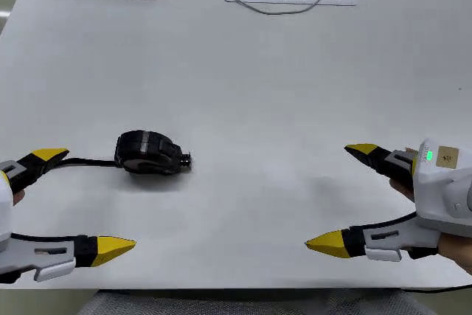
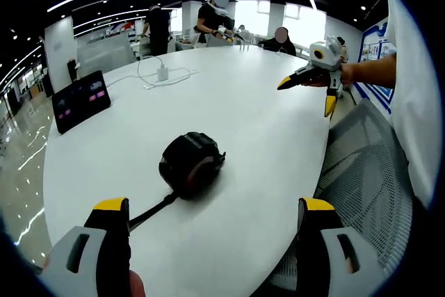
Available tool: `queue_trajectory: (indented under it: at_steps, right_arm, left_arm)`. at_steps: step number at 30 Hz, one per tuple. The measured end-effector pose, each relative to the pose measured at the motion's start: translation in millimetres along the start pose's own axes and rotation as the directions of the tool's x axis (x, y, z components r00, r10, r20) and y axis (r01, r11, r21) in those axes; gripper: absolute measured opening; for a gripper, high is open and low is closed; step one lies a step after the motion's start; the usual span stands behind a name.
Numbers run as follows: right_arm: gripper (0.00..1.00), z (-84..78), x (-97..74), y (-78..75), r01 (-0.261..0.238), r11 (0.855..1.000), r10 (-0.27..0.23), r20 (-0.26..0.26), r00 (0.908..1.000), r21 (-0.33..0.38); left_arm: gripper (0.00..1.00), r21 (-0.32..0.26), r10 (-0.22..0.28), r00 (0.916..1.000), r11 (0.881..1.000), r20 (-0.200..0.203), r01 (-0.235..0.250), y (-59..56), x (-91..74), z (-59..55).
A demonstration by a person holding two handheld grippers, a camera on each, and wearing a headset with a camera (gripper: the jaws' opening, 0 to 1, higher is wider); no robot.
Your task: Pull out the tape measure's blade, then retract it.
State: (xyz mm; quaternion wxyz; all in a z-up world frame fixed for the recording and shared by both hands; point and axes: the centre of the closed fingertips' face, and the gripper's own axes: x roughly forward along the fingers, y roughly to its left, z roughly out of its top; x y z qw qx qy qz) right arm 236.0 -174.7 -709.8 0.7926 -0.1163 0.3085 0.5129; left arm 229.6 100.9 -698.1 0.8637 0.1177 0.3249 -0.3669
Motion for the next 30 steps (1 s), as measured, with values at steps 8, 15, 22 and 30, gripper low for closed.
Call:
queue_trajectory:
  at_steps: [8,15,22,30]
  right_arm:
    - [0.99,-1.9,-4.4,-0.5,0.005,1.0,-0.005,-0.007,1.0,0.005]
    - [0.99,-3.2,-6.1,0.3,0.007,1.0,-0.007,-0.009,0.9999,0.014]
    - [0.99,-3.1,-6.6,1.4,0.005,1.0,-0.004,-0.01,0.9999,0.018]
    - [0.99,-4.1,-7.1,2.2,0.002,1.0,-0.001,-0.013,0.9999,0.019]
  left_arm:
    - [0.99,0.009,-0.004,0.9999,1.0,-0.014,0.004,1.5,-2.4,-4.8]
    - [0.98,0.008,0.002,0.9995,1.0,-0.032,-0.002,1.3,-4.7,-11.7]
    - [0.98,-0.004,-0.008,0.9993,1.0,-0.038,0.008,-1.1,-4.9,-14.5]
    - [0.98,-0.009,-0.011,0.9993,1.0,-0.035,0.011,0.0,-4.4,-14.1]
